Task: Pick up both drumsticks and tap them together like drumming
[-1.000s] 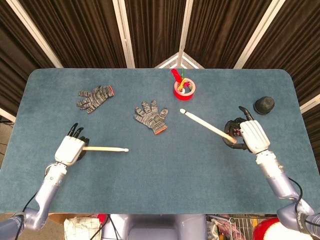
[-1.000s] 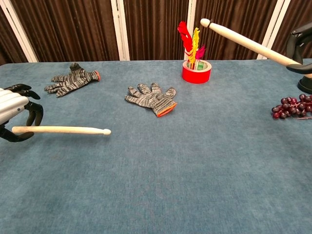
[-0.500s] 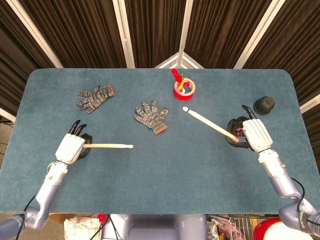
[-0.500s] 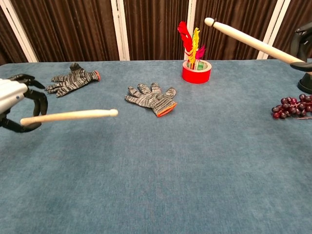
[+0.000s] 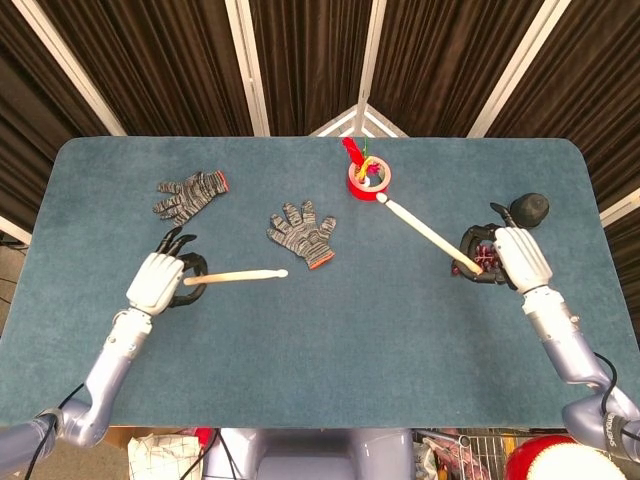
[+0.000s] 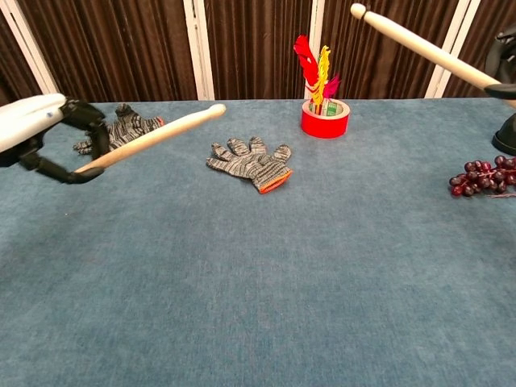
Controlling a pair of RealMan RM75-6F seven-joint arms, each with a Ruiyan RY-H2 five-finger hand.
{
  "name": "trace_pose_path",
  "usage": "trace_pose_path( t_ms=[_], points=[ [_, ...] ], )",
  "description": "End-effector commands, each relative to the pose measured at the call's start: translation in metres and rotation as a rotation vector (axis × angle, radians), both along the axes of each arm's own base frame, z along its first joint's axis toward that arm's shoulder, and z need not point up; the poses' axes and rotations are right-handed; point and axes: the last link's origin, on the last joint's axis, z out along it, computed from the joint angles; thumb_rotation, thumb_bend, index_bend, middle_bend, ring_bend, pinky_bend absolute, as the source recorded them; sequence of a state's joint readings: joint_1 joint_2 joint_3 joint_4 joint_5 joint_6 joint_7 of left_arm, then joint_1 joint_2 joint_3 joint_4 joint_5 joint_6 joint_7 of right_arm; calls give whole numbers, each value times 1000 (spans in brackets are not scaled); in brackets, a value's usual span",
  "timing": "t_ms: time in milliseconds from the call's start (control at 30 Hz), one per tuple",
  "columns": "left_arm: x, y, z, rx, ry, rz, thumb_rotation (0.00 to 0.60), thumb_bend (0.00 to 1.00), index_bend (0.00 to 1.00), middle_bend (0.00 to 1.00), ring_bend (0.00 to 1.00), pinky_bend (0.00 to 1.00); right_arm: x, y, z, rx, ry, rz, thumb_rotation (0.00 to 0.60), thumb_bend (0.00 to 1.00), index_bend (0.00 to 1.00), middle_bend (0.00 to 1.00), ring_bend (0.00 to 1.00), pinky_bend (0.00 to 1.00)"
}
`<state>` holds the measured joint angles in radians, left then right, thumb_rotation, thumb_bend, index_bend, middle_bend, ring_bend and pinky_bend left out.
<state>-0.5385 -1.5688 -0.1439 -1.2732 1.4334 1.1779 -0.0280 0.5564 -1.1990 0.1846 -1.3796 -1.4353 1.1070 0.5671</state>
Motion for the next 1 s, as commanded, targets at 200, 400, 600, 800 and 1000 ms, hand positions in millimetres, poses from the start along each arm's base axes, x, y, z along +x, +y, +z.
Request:
trace_pose_path(
  t_ms=[200,400,600,800,1000],
  points=[
    [22,0,-7,0,-19,-38,600,509,596,576,152,0,23,-20,-11,86,-93,26,600,468,814,669,471,26],
    [26,0,-5,13,-18,-45,600,507,597,576,152,0,47,-26,-33,139,-142,66,600,468,814,669,471,26],
    [22,0,-2,24,-10,-38,600,505,600,576,152,0,75,-25,-55,183,-159,119,600,468,814,669,471,26],
    [18,-1,0,26,-19,-37,600,505,601,576,152,0,94,-20,-75,216,-157,146,600,469,814,669,471,26],
    [19,-3,-3,15,-38,-49,600,505,601,576,152,0,106,-11,-91,245,-134,166,600,469,814,669,471,26]
  ],
)
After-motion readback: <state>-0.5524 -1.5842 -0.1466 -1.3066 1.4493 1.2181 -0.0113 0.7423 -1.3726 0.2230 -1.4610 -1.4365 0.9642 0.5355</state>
